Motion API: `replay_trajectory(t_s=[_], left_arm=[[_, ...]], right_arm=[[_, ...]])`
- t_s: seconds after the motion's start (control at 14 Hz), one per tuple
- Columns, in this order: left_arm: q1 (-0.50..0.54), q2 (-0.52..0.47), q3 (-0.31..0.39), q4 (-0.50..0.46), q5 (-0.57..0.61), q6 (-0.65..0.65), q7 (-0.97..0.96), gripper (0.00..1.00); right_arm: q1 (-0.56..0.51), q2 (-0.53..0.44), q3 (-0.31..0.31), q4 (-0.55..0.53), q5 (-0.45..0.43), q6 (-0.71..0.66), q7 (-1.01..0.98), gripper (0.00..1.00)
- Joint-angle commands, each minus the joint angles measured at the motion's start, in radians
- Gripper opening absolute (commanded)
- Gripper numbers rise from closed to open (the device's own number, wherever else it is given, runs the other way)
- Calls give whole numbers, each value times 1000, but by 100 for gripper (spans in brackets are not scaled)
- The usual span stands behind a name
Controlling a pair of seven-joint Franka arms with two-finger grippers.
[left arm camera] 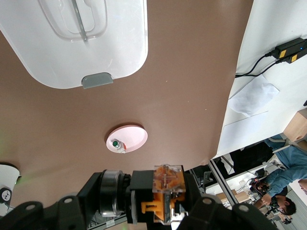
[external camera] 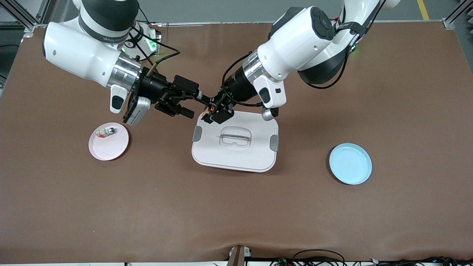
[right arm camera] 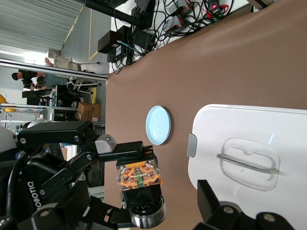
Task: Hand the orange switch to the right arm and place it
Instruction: 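Bring the right gripper around the switch held by the left gripper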
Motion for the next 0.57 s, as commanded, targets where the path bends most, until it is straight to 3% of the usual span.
replay_trajectory(t_s=[0.0,0.5], left_arm=[[-5,-1,4,11,17,4,-18,27],[-5,-2,4,10,19,4,-18,26]], right_arm=[[19,14,-6,12,-19,17,15,100],[30,37,-6,22,-50,37,15,100]])
